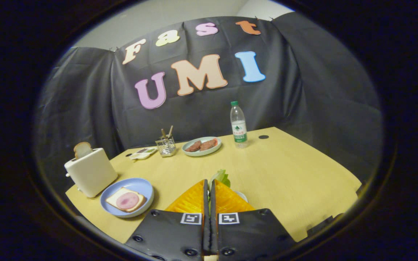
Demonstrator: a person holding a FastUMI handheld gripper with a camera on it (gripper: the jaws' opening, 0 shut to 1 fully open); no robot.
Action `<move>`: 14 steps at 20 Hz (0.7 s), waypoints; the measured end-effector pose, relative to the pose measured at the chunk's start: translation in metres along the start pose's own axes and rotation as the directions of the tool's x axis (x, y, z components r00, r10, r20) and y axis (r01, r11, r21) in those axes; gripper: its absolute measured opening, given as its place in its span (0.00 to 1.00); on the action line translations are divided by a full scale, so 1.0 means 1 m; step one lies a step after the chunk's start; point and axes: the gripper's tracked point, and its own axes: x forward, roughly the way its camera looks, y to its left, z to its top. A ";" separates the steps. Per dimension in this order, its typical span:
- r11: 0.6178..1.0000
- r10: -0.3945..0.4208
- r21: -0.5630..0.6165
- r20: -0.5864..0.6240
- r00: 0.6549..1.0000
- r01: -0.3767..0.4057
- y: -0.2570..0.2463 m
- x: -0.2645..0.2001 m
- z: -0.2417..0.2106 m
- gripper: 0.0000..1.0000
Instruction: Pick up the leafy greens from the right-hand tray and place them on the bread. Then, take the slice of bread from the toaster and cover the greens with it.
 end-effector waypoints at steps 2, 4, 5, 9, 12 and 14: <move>1.000 0.025 -0.015 0.007 1.000 -0.025 0.021 0.001 0.004 0.03; 0.998 0.044 -0.036 0.011 0.999 -0.043 0.041 0.004 0.005 0.03; 0.998 0.055 -0.042 0.010 0.998 -0.055 0.052 0.005 0.005 0.03; 0.989 0.142 -0.038 0.020 0.990 -0.141 0.108 0.007 0.010 0.03; 0.968 0.249 -0.033 0.029 0.968 -0.248 0.160 0.005 0.012 0.03; 0.952 0.306 -0.034 0.038 0.951 -0.305 0.189 0.005 0.013 0.03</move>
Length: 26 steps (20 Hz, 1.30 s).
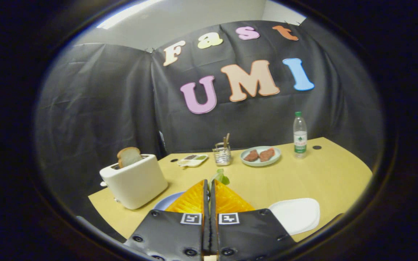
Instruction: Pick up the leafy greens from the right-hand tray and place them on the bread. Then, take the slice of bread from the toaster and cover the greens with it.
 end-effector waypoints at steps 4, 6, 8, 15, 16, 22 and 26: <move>0.990 0.128 0.056 0.018 0.992 -0.129 0.060 0.013 -0.001 0.03; 0.978 0.181 0.101 0.013 0.983 -0.182 0.083 0.019 -0.005 0.03; 0.969 0.209 0.137 -0.002 0.978 -0.207 0.096 0.025 -0.015 0.03; 0.989 0.099 0.127 -0.178 0.979 -0.077 0.066 0.049 -0.074 0.03; 0.991 0.077 0.124 -0.194 0.978 -0.054 0.058 0.050 -0.078 0.04; 0.999 -0.002 0.047 -0.277 0.961 0.016 0.035 0.045 -0.109 0.04; 0.999 -0.043 -0.029 -0.304 0.952 0.036 0.024 0.042 -0.123 0.04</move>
